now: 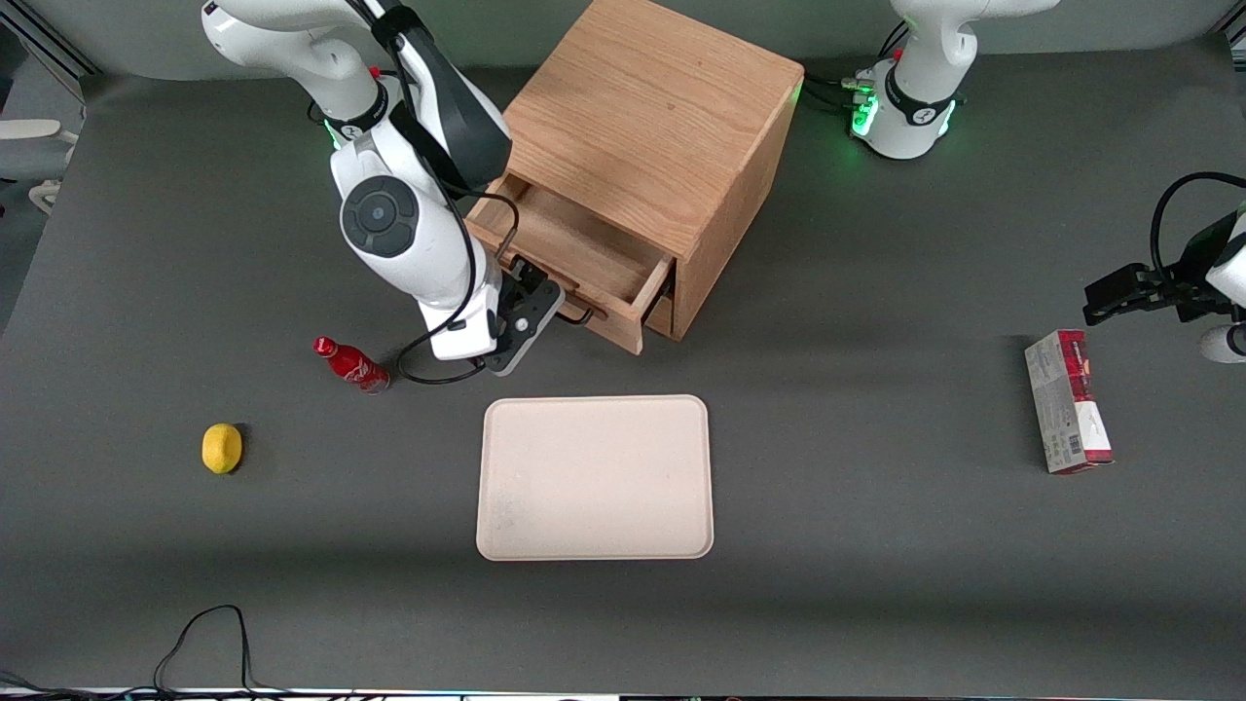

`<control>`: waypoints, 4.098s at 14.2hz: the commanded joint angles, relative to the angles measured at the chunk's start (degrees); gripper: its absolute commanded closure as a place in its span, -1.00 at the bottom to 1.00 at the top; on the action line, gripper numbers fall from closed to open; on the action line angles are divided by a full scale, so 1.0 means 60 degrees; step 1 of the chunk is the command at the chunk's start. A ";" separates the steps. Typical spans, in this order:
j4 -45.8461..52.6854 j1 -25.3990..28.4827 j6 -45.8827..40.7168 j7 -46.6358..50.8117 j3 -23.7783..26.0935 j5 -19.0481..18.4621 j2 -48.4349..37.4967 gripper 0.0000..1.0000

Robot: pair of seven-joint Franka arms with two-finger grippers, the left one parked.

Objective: Open upper drawer

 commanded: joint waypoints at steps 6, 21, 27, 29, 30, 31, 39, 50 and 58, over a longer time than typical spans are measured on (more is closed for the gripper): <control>0.1106 -0.0574 -0.0194 -0.0654 0.0004 -0.0107 0.0852 -1.00; 0.2381 -0.1571 -0.0852 -0.1270 0.0018 -0.0063 0.1658 -1.00; 0.2952 -0.1761 -0.1014 -0.1167 0.0004 -0.0092 0.1980 -1.00; 0.2967 -0.1776 -0.1028 -0.1211 0.0004 -0.0107 0.2038 -1.00; 0.3054 -0.1776 -0.1028 -0.1211 0.0004 -0.0107 0.2068 -1.00; 0.3171 -0.1791 -0.1028 -0.1197 -0.0011 -0.0121 0.2155 -1.00; 0.3465 -0.1981 -0.1043 -0.1167 -0.0011 -0.0253 0.2405 -1.00; 0.5323 -0.1981 -0.2812 -0.0891 -0.0449 -0.0429 0.2230 -1.00; 0.5560 -0.1981 -0.4616 0.2154 -0.1869 -0.0414 0.0634 -1.00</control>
